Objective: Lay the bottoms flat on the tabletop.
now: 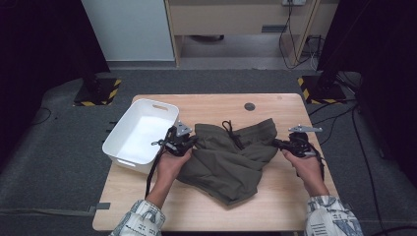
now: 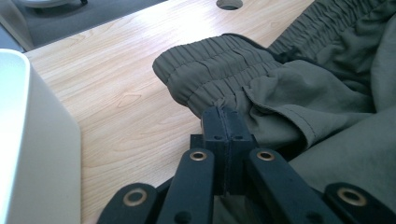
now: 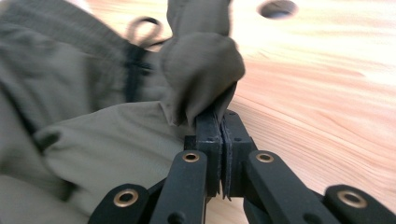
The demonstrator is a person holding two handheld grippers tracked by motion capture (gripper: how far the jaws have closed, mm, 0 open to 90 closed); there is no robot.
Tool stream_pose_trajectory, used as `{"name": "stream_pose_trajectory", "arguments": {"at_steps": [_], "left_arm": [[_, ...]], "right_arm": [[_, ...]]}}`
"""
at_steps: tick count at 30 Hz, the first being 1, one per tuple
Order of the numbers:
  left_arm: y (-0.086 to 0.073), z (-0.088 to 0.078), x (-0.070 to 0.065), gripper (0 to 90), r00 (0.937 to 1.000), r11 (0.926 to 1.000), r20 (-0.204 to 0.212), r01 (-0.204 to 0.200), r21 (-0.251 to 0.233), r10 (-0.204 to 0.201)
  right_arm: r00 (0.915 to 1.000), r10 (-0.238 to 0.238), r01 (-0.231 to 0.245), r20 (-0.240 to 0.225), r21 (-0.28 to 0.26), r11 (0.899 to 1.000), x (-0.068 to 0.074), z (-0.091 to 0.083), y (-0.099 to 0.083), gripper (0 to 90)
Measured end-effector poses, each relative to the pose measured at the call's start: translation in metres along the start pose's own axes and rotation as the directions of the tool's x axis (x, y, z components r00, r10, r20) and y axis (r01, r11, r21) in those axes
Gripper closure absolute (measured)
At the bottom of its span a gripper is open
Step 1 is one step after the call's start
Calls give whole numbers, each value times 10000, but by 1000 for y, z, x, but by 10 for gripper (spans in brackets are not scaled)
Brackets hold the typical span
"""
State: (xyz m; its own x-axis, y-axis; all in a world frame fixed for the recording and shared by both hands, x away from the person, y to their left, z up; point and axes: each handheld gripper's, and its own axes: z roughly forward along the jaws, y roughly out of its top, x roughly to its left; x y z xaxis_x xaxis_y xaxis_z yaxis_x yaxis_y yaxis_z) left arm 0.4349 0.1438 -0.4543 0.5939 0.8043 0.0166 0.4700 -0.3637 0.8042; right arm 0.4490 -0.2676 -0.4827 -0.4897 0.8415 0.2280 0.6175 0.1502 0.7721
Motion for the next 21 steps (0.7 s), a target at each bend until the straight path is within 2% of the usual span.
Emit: {"name": "stream_pose_trajectory", "arguments": {"at_steps": [3, 8, 15, 21], "left_arm": [[1, 1, -3, 897, 9998, 9999, 187, 78, -133, -76], [6, 2, -8, 896, 9995, 9998, 313, -46, -171, 51], [12, 3, -9, 896, 9989, 9998, 472, -50, -177, 58], [18, 2, -13, 896, 9983, 9996, 555, -184, -201, 195]], "right_arm": [[9990, 444, -444, -36, 129, 9989, -12, 8, -5, 853], [9973, 701, -699, 209, -99, 9975, -9, 5, -4, 609], [9945, 903, -893, 536, -207, 9958, -6, 3, 8, 396], [9858, 1283, -1245, 1086, -411, 9914, -4, 12, 27, 323]]}}
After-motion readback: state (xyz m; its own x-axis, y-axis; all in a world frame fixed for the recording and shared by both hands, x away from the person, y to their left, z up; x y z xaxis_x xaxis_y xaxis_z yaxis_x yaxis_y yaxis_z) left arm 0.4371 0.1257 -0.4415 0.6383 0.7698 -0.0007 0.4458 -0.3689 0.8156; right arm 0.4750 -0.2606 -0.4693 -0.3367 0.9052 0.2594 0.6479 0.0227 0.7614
